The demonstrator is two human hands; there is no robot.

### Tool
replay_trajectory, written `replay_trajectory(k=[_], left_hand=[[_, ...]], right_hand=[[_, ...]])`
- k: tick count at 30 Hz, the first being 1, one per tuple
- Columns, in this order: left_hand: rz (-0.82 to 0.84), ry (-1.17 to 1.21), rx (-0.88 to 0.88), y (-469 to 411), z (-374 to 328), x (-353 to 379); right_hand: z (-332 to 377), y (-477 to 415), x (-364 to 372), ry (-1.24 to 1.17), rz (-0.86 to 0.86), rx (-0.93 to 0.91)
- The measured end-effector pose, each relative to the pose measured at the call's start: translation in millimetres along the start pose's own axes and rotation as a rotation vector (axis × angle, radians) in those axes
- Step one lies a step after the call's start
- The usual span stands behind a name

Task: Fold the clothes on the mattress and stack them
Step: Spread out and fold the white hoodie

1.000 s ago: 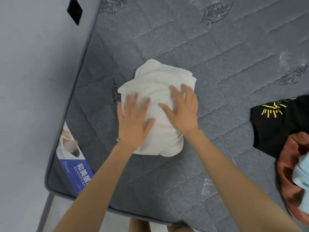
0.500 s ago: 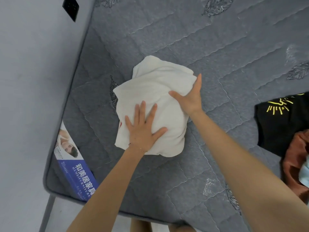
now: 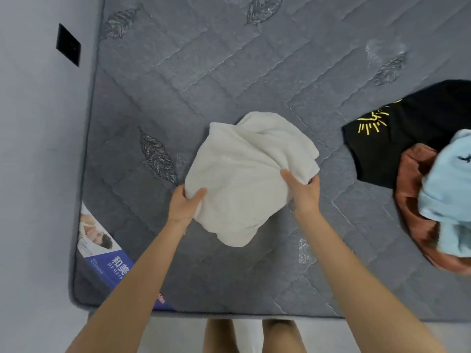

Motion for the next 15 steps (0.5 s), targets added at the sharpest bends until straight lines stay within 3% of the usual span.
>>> replay_trajectory(k=[5,10,12,15], left_hand=[[0.064,-0.201,0.296,-12.1,-41.6,17.8],[-0.002,-0.257,0.666,-13.9,-66.6,30.5],[-0.059,-0.179,0.628,-10.0,-59.2,28.1],[-0.098,0.077,0.366,6.1,-33.8,21.1]], right_hand=[[-42.2,13.6,-59.1,-0.049,-0.002,0.093],[-83.8,27.8,-78.2,0.002,0.047,0.372],[-82.5,23.7,-80.7,0.139,-0.074,0.296],[-63.4,12.3,-78.9,0.400,-0.122,0.034]])
Point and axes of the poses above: each hand's wrist, its own y-axis away from the middle knuckle, its own x-axis out of the palm, z = x × y, the point moved 2 cm from there along -y, towards the middle knuckle, and after that the axes turned 8 degrees about -z, right-handed, at the moved point
